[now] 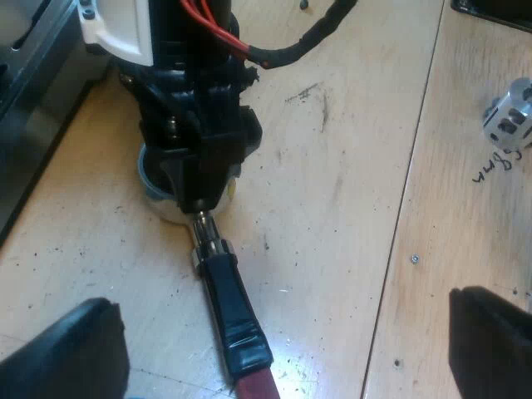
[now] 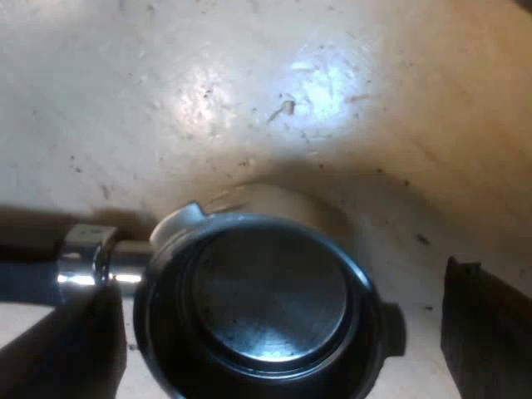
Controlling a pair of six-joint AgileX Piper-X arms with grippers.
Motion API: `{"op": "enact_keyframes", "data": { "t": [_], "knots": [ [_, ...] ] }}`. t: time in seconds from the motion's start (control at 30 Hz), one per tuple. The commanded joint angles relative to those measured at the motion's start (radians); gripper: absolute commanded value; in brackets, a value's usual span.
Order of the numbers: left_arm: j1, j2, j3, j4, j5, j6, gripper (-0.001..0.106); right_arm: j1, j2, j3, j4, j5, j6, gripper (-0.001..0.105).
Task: Put the handle in the coffee machine
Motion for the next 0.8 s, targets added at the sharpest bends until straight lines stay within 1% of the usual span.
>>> {"op": "enact_keyframes", "data": {
  "t": [0.03,0.23,0.7,0.77,0.8],
  "knots": [
    [-0.004,-0.006,-0.009,-0.009,-0.006,-0.009,0.081,-0.004,0.014,-0.001,0.017,-0.029,-0.013,0.078],
    [-0.004,-0.006,-0.009,-0.009,-0.006,-0.009,0.081,-0.004,0.044,-0.001,-0.001,-0.027,-0.018,0.078],
    [-0.004,-0.006,-0.009,-0.009,-0.006,-0.009,0.081,-0.001,0.055,-0.001,-0.027,-0.009,-0.022,0.078],
    [-0.004,-0.006,-0.009,-0.009,-0.006,-0.009,0.081,-0.001,0.055,-0.001,-0.029,-0.007,-0.022,0.076],
    [-0.004,-0.006,-0.009,-0.009,-0.006,-0.009,0.081,-0.001,0.055,-0.001,-0.028,-0.008,-0.022,0.072]
  ]
}}
